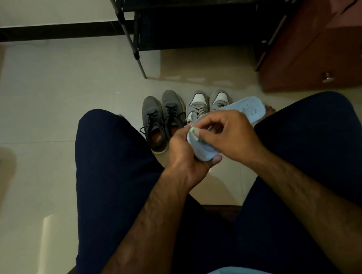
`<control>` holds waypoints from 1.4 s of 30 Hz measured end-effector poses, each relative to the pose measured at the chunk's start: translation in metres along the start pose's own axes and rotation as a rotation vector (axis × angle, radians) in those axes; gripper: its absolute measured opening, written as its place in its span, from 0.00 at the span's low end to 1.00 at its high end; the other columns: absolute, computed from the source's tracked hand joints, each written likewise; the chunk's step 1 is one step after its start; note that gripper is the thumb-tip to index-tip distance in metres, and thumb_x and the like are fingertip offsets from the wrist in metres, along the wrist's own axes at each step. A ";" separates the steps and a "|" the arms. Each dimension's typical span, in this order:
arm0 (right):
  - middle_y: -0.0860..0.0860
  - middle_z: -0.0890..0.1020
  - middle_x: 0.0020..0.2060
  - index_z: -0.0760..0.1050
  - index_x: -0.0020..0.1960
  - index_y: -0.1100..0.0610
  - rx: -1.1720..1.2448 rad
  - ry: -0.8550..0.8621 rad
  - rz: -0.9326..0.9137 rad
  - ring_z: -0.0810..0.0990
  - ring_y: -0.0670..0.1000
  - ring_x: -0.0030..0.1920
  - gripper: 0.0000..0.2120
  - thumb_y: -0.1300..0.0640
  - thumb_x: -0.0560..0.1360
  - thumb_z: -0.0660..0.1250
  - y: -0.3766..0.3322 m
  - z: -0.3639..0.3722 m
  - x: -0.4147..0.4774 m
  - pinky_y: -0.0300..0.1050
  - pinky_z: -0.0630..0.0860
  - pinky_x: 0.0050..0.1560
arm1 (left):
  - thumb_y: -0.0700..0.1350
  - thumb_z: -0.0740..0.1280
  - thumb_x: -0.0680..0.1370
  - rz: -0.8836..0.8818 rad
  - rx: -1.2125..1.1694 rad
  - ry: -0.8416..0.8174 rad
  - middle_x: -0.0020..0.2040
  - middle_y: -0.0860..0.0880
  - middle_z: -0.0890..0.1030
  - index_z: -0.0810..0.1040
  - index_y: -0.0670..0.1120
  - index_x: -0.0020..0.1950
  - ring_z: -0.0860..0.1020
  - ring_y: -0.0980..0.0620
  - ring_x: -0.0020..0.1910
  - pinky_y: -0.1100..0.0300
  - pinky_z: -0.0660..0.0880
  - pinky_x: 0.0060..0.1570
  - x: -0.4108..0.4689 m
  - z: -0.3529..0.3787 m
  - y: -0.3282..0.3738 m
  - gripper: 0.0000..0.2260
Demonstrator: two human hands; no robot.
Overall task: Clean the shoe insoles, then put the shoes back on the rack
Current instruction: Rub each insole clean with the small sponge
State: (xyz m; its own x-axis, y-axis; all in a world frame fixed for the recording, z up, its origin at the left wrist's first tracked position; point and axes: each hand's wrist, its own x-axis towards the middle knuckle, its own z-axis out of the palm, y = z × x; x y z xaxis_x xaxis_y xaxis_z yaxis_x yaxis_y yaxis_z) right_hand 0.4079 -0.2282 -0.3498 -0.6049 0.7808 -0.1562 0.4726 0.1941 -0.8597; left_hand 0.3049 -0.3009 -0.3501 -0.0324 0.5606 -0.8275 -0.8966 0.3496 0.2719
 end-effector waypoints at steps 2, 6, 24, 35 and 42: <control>0.43 0.86 0.41 0.86 0.48 0.52 -0.046 0.107 0.038 0.84 0.43 0.43 0.04 0.59 0.75 0.76 0.007 -0.006 0.010 0.50 0.83 0.50 | 0.54 0.57 0.82 0.018 0.051 0.017 0.49 0.43 0.86 0.84 0.45 0.53 0.80 0.44 0.50 0.48 0.73 0.53 0.001 0.001 -0.003 0.18; 0.43 0.86 0.43 0.86 0.49 0.51 -0.047 0.018 -0.040 0.84 0.43 0.46 0.04 0.58 0.75 0.75 -0.001 0.000 0.001 0.47 0.83 0.51 | 0.52 0.57 0.81 -0.008 0.020 0.002 0.48 0.43 0.87 0.83 0.44 0.53 0.81 0.43 0.50 0.47 0.75 0.59 -0.003 0.001 -0.001 0.18; 0.42 0.86 0.43 0.86 0.48 0.49 0.019 -0.033 0.010 0.85 0.43 0.48 0.04 0.58 0.75 0.76 -0.003 -0.004 0.001 0.51 0.84 0.54 | 0.53 0.56 0.79 0.006 0.111 0.030 0.49 0.42 0.86 0.82 0.43 0.55 0.81 0.42 0.51 0.46 0.74 0.57 -0.002 0.001 -0.004 0.19; 0.46 0.87 0.44 0.86 0.49 0.53 0.156 -0.192 0.035 0.86 0.46 0.48 0.05 0.60 0.74 0.78 -0.015 -0.004 -0.009 0.53 0.85 0.52 | 0.55 0.54 0.83 0.002 0.011 0.003 0.53 0.43 0.86 0.81 0.44 0.61 0.82 0.44 0.52 0.47 0.72 0.63 -0.009 0.003 0.002 0.22; 0.41 0.86 0.40 0.85 0.46 0.47 -0.061 -0.005 0.008 0.84 0.43 0.44 0.04 0.56 0.73 0.77 0.001 -0.010 0.005 0.51 0.84 0.50 | 0.58 0.56 0.82 -0.025 0.040 0.038 0.55 0.43 0.86 0.82 0.45 0.63 0.81 0.44 0.51 0.49 0.74 0.54 -0.007 0.004 -0.001 0.23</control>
State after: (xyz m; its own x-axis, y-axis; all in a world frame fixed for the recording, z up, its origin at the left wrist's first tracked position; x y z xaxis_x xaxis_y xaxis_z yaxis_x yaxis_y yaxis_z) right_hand 0.4115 -0.2180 -0.3464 -0.6042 0.7795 -0.1653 0.5151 0.2238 -0.8274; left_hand 0.3075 -0.3021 -0.3428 -0.0281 0.5225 -0.8522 -0.8791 0.3928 0.2699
